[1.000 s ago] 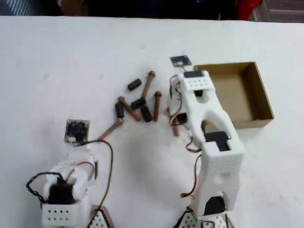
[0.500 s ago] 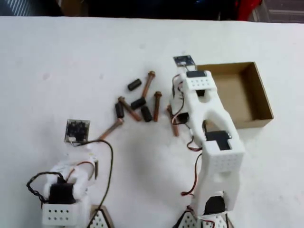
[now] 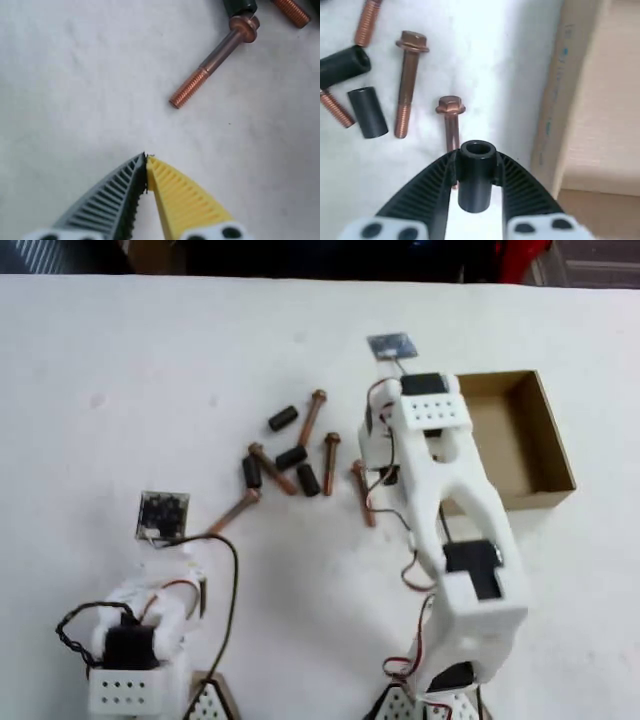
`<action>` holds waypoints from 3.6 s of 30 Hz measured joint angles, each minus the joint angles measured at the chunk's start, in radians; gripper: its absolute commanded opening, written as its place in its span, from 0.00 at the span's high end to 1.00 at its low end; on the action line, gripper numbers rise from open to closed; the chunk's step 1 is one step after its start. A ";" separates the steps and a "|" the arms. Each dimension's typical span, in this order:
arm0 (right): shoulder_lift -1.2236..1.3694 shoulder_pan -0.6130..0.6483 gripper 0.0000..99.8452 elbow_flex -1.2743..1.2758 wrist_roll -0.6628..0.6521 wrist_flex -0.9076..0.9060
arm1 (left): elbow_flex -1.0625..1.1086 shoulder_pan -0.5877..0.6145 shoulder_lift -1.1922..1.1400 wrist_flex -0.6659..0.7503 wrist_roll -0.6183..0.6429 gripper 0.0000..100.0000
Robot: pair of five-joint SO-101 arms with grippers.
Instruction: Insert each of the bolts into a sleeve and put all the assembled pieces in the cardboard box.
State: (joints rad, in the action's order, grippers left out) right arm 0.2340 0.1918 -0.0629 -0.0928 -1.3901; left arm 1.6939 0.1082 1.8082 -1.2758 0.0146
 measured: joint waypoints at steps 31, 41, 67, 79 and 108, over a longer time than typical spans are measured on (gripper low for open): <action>-0.941 0.190 0.98 0.221 0.000 -0.315 | 0.000 0.000 0.000 0.000 0.000 0.98; -1.264 0.193 0.98 0.560 -0.107 -0.173 | 0.000 0.000 0.000 0.000 0.000 0.98; -1.573 0.192 0.98 1.244 -0.120 0.465 | 0.000 0.000 0.000 -0.002 0.000 0.98; -1.809 0.192 0.98 1.415 -0.106 0.539 | 0.000 0.000 0.000 -0.002 0.000 0.98; -2.018 0.193 0.98 1.694 -0.098 0.695 | 0.000 0.000 0.000 0.054 0.000 0.98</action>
State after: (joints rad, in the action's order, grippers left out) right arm -1.7837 0.3851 1.6310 -0.1910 -0.6951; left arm 1.6939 0.1082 1.8082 -1.2221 0.0146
